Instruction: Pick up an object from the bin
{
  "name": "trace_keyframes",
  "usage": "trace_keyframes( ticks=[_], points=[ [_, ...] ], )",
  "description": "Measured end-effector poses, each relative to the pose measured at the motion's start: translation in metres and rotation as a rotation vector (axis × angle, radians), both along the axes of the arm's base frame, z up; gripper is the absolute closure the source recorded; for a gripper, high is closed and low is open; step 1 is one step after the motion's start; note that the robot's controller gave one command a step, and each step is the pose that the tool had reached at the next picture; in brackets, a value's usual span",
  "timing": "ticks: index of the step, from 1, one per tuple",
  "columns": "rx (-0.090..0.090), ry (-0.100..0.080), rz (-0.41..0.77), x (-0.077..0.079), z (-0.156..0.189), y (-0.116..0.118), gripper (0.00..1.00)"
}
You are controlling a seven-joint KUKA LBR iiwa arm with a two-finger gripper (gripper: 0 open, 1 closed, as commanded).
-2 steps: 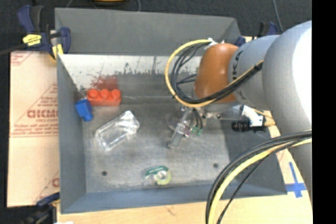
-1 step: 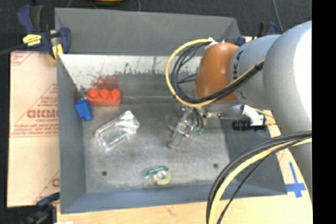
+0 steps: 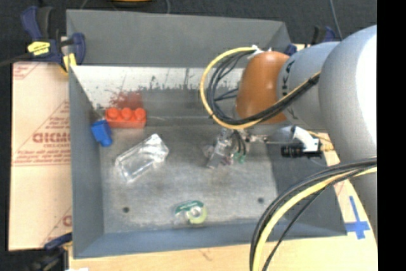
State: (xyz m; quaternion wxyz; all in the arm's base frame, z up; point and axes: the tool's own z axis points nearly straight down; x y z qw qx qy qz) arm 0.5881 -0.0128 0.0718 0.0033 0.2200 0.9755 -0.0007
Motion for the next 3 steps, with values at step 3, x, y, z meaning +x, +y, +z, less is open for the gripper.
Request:
trace_keyframes(
  ticks=[3],
  points=[
    [0.001,-0.001,0.009,0.005,0.048,-0.004,1.0]
  ],
)
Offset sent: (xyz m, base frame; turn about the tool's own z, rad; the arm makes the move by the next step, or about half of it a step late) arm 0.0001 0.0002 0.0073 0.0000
